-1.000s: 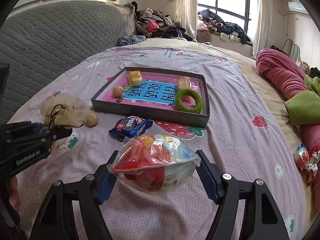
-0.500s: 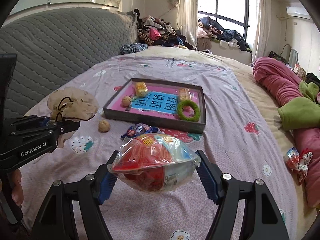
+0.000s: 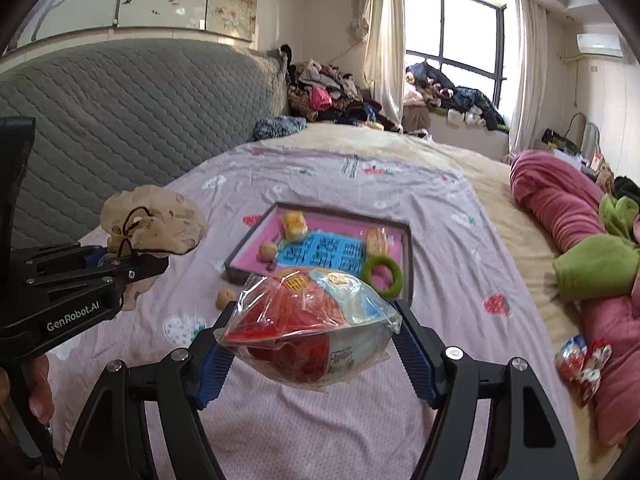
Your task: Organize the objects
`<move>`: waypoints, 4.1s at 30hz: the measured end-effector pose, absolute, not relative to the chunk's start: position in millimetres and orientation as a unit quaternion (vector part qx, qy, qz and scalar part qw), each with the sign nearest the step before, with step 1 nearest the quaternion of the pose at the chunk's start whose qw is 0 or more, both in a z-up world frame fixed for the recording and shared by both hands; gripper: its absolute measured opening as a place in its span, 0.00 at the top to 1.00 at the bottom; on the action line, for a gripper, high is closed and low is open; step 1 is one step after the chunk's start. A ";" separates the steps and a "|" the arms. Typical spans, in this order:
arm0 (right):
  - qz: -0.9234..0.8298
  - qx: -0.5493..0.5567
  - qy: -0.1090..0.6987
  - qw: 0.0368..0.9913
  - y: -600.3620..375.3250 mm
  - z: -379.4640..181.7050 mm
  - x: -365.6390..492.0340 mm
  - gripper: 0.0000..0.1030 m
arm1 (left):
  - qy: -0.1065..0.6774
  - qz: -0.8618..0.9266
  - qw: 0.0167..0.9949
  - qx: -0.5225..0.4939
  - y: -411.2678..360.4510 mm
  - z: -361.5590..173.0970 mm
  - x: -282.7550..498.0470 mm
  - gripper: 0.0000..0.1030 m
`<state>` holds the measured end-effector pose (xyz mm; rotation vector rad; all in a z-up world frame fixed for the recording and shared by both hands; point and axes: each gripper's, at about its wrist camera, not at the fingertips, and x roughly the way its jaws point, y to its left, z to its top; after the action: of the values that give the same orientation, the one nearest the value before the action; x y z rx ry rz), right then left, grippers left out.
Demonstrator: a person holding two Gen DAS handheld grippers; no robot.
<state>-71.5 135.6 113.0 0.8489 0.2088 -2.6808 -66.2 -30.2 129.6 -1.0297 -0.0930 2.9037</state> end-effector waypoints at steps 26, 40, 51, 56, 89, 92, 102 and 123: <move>-0.957 0.233 0.078 0.156 126.4 197.5 -113.0 0.29 | -0.012 0.950 0.016 -0.311 -22.9 197.3 -121.8 0.80; -0.960 0.221 0.077 0.153 124.5 205.8 -161.4 0.29 | -0.008 0.951 0.016 -0.308 -16.4 205.9 -177.2 0.80; -0.962 0.215 0.077 0.152 121.6 203.5 -213.5 0.29 | -0.004 0.952 0.011 -0.305 -19.1 205.2 -240.4 0.80; -0.966 0.202 0.071 0.148 120.4 202.2 -239.5 0.29 | -0.005 0.953 0.008 -0.301 -23.3 195.6 -272.4 0.80; -0.921 0.345 0.088 0.159 102.6 -4.8 -334.2 0.29 | -0.005 0.913 -0.003 -0.409 -41.2 -15.2 -355.7 0.80; -0.917 0.352 0.096 0.160 101.1 -7.5 -337.7 0.29 | -0.007 0.911 -0.005 -0.413 -44.1 -17.8 -356.7 0.80; -0.904 0.380 0.116 0.159 91.4 -27.9 -343.4 0.29 | -0.016 0.906 -0.005 -0.422 -53.0 -25.2 -359.7 0.77; -0.892 0.400 0.159 0.135 78.5 -48.2 -348.8 0.29 | -0.010 0.904 -0.006 -0.427 -49.1 -28.9 -361.3 0.71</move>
<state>-348.8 78.5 -48.2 1.1587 0.4603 -2.5849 -361.3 -49.1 -28.9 -1.3462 -0.0326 2.8517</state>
